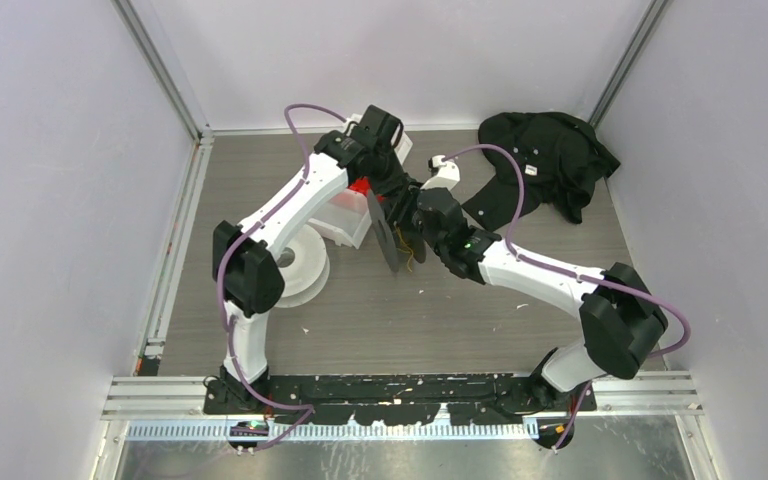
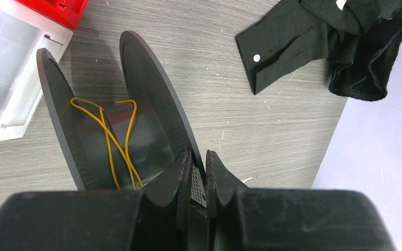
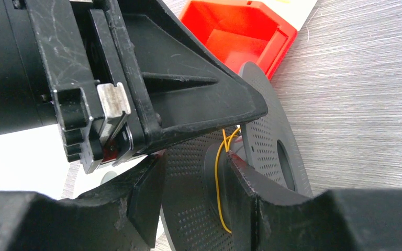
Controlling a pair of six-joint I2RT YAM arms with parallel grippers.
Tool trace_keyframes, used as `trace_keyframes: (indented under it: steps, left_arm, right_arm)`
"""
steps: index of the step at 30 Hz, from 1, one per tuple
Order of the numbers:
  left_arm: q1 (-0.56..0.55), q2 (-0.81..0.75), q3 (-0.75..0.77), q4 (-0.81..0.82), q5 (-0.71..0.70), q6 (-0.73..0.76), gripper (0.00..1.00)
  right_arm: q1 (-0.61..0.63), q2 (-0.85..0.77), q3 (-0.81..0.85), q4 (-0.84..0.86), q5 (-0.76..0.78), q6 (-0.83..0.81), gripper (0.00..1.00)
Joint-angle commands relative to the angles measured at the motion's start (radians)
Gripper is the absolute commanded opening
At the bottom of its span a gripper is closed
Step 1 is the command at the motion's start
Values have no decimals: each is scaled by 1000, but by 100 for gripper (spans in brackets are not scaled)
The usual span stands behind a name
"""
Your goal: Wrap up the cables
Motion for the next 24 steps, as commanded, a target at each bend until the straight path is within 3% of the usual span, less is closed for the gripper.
trace_keyframes:
  steps: [1,7,15,20,24]
  left_arm:
    - [-4,-45,-19,0,24,14,0]
    - [-3,-52,-50,31,28,20,1]
    - [0,-71,-105,64,22,26,1]
    - [10,-95,-155,121,81,36,0]
    - [25,-141,-276,317,215,-5,1]
  right_arm:
    - [-6,-14,7,-48,14,-22,50]
    - [-5,-119,-40,-87,-18,-8,50]
    - [-4,-393,-166,-208,-108,59,54]
    - [-6,-587,-224,-381,12,27,59]
    - [-8,-705,-268,-457,188,-29,68]
